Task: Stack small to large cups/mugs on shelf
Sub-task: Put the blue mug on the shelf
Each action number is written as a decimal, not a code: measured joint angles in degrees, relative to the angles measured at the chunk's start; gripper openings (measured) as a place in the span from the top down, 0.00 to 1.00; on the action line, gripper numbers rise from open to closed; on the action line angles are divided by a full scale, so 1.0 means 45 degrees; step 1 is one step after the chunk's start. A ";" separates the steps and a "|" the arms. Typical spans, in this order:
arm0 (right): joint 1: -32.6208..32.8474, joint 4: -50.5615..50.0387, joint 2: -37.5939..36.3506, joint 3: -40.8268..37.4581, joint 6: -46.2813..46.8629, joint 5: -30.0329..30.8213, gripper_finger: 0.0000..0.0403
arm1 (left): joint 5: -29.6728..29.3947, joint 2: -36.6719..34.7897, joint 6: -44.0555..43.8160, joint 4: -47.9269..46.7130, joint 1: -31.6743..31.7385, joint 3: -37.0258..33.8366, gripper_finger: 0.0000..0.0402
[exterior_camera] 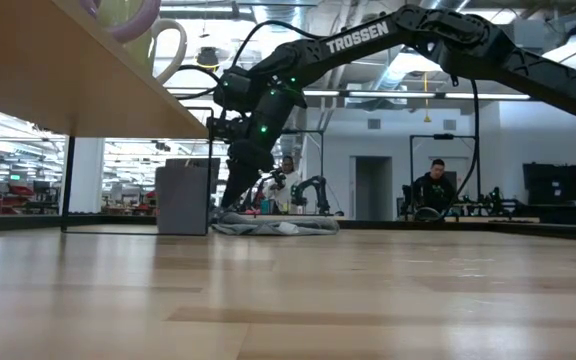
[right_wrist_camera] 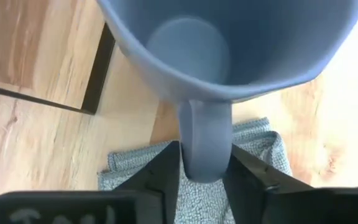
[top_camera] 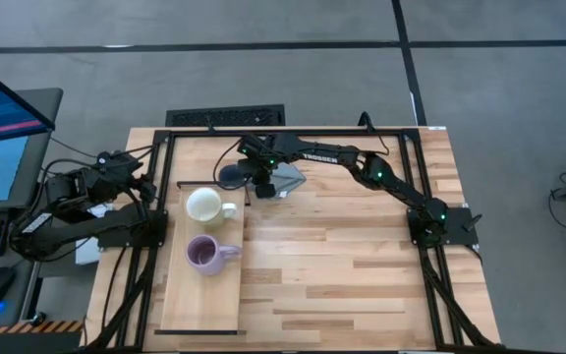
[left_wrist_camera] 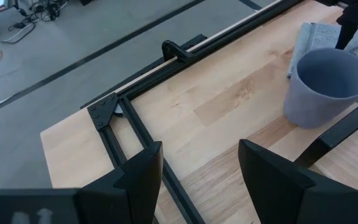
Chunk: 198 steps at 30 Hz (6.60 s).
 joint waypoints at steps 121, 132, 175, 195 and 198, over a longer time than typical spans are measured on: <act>0.0272 0.2051 -0.0677 0.0106 0.1624 0.4965 0.67 | 0.0029 -0.0002 0.0005 -0.0005 0.0003 0.0000 0.50; 0.0046 0.0093 -0.2701 0.0114 0.2995 0.4967 0.67 | 0.0078 -0.0001 0.0005 -0.0009 0.0002 0.0000 0.50; 0.6935 -0.7596 -1.6585 -0.8005 1.3359 1.4020 0.67 | 0.0243 -0.0004 0.0073 0.0000 0.0002 0.0000 0.50; 0.5065 0.5163 -2.3319 -2.1407 0.8137 1.2470 0.67 | 0.0147 0.0000 0.0034 0.0685 0.0000 0.0002 0.50; 0.4052 0.7399 -2.4115 -2.2747 0.6806 1.0916 0.67 | 0.0141 0.0000 0.0034 0.0685 0.0003 0.0000 0.50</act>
